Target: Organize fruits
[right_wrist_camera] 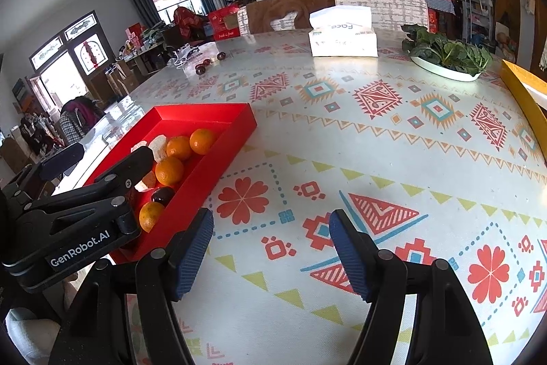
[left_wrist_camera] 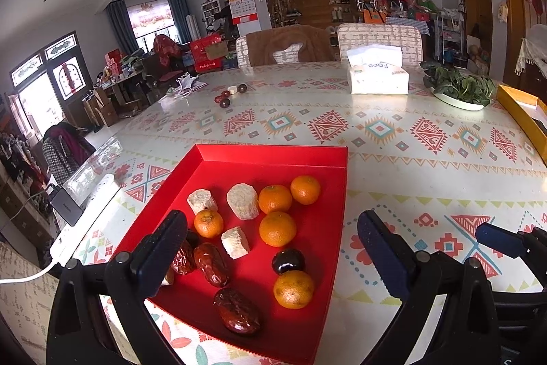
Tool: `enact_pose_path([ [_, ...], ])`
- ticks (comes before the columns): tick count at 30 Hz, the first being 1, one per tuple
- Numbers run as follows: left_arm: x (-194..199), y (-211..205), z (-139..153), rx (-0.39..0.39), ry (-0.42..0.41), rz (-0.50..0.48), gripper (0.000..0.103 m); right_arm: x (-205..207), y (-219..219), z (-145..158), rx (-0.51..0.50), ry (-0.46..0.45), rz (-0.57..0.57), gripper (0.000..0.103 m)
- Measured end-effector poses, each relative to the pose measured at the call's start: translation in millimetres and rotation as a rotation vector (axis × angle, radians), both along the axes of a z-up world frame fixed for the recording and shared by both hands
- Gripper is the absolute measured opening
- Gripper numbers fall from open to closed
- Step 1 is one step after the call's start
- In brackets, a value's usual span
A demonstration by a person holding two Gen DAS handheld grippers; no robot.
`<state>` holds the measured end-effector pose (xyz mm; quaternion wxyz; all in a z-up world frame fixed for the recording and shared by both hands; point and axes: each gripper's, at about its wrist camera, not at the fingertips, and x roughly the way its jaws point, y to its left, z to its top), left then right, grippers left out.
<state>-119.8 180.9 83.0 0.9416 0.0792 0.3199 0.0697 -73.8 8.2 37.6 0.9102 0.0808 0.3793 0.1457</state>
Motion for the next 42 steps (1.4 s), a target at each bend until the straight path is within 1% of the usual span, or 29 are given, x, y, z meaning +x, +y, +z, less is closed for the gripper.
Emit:
enact_pose_path([
  [16,-7.2,9.9,0.4,-0.029,-0.013,0.01,0.1,-9.1,6.8,5.1,-0.023,-0.014,-0.004,0.076],
  [21,-18.1,14.6,8.5,-0.045,-0.045,0.015,0.1,-17.7,9.5,10.1,-0.031,-0.027,-0.007,0.077],
  [24,-28.8,21.3,17.9,-0.064,-0.088,0.032,0.1,-25.1,11.3,15.5,-0.037,-0.043,-0.008,0.078],
  [27,-42.8,29.4,29.8,-0.086,-0.159,0.062,0.1,-33.6,13.8,21.1,-0.043,-0.062,-0.006,0.078],
  [29,-58.9,37.1,42.9,-0.096,-0.246,0.098,0.1,-40.6,16.2,26.0,-0.048,-0.08,-0.002,0.078],
  [31,-77.2,43.9,56.8,-0.105,-0.343,0.144,0.103,-46.6,18.0,30.0,-0.052,-0.096,0.0,0.079],
  [34,-107.4,56.0,76.8,-0.148,-0.475,0.202,0.103,-56.4,20.9,37.1,-0.062,-0.128,0.004,0.081],
  [35,-114.2,59.8,81.6,-0.167,-0.501,0.219,0.103,-59.2,22.0,39.3,-0.066,-0.138,0.005,0.081],
  [36,-119.1,62.9,84.9,-0.183,-0.514,0.234,0.103,-62.3,23.1,41.6,-0.07,-0.149,0.007,0.082],
  [38,-123.7,68.4,89.2,-0.203,-0.514,0.253,0.103,-67.8,25.0,45.6,-0.074,-0.169,0.011,0.082],
  [42,-123.5,72.1,90.1,-0.214,-0.474,0.253,0.103,-75.8,29.9,51.6,-0.089,-0.204,0.028,0.084],
])
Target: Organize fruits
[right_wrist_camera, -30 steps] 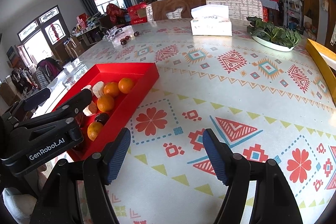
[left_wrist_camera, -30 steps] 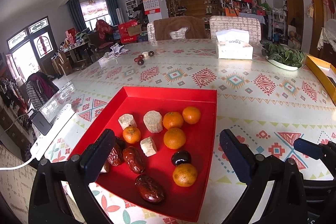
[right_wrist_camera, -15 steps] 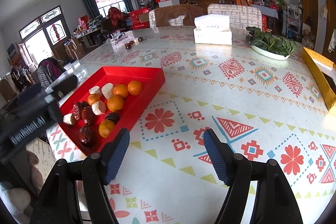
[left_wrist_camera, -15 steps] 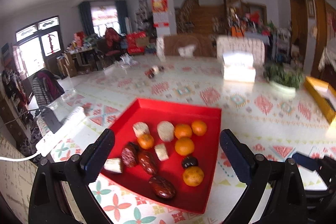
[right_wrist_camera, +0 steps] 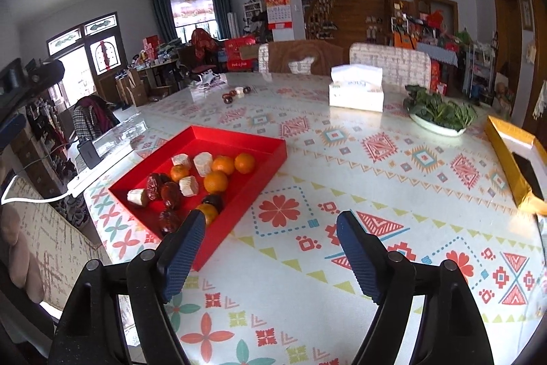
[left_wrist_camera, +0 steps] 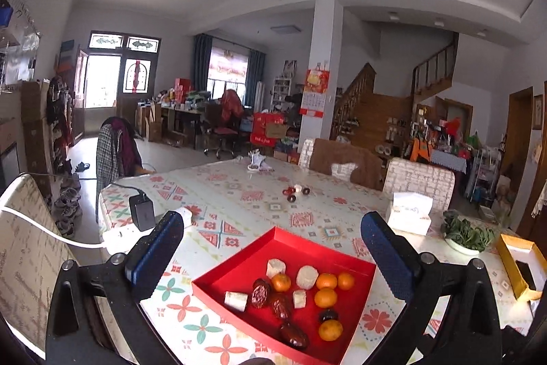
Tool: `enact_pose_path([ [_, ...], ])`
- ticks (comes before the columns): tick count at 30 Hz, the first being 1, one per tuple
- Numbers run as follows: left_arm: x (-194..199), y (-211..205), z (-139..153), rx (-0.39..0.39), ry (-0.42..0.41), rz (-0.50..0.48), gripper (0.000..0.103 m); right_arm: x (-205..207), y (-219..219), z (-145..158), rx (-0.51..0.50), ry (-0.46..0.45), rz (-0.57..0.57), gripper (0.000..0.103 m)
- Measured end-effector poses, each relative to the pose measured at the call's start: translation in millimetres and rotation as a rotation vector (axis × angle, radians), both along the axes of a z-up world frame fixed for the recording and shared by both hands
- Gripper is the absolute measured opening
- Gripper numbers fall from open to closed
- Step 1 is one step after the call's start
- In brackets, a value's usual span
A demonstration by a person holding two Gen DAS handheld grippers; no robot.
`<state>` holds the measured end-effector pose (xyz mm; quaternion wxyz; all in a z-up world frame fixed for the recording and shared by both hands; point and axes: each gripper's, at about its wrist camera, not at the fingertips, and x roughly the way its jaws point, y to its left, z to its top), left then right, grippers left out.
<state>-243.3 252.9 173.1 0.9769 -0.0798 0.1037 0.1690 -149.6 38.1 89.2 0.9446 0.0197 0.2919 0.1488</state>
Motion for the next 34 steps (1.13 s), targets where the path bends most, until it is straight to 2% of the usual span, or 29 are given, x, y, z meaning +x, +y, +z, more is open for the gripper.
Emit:
enact_pose_path([
  [8,2.2,-14.7,-11.9,0.054,0.015,-0.026,0.103,-1.0,13.9,1.0,-0.031,-0.011,0.059,0.086],
  [12,17.4,-14.5,-21.4,0.026,0.084,-0.072,0.103,5.3,18.2,-1.2,-0.036,0.001,0.073,0.086],
  [21,49.1,-23.0,-50.3,0.083,0.205,-0.094,0.103,25.1,36.2,-11.4,-0.074,0.039,0.111,0.086],
  [34,79.1,-1.7,-78.6,0.039,0.325,-0.103,0.103,54.8,53.7,-27.3,-0.096,0.097,0.131,0.086],
])
